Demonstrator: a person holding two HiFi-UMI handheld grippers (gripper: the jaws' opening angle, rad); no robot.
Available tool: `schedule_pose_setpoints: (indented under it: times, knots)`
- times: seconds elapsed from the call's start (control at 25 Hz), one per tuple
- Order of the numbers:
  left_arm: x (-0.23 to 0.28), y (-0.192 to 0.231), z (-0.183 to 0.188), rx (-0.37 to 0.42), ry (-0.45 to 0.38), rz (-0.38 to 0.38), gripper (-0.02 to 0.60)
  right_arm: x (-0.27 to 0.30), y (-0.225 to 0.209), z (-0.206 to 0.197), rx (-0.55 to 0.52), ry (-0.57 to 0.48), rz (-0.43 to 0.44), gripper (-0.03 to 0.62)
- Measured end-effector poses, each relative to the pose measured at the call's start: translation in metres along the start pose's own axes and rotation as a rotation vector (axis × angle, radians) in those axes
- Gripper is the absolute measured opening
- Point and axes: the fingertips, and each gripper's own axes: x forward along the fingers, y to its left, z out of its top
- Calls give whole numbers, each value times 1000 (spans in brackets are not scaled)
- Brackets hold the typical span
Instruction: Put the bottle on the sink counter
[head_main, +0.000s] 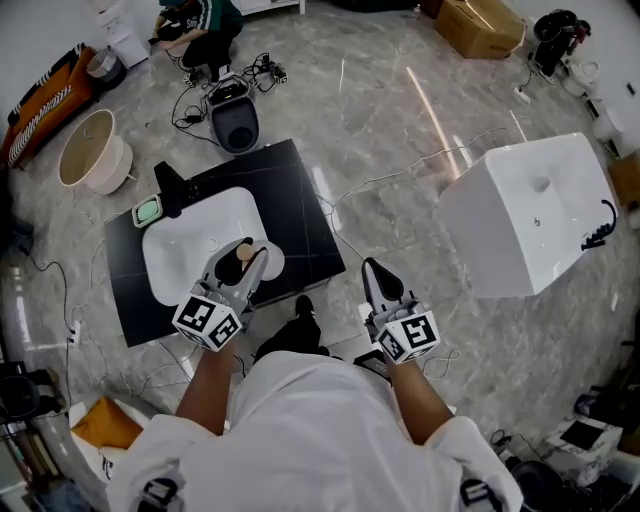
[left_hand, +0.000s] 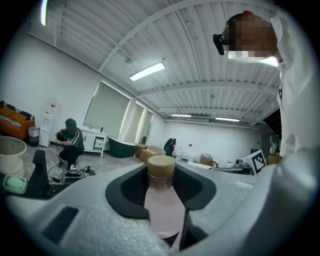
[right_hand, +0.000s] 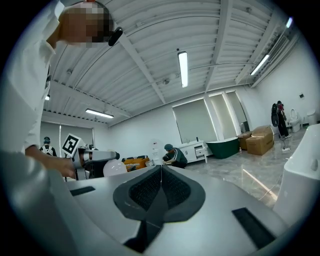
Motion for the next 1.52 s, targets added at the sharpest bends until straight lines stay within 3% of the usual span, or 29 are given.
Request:
schedule_pose_setpoints:
  times: [0.28,0.52,1.0,1.36,1.52]
  knots:
    - [32,49,13,1,-10,13,144,57,-12,20,-25,-9,27,15]
    - [56,85,19,32,5,23,144,81,-32,25,-55,20,-5,15]
    - [92,135,-4,8,45,67,144,126,-75,26,-64,46,-36,15]
    - [135,163,-17,-10,41,142,144,193,-95,18,-85,111,104,15]
    - [158,169,-15,0,30,157,144,224,-107,20,-106,101,125,15]
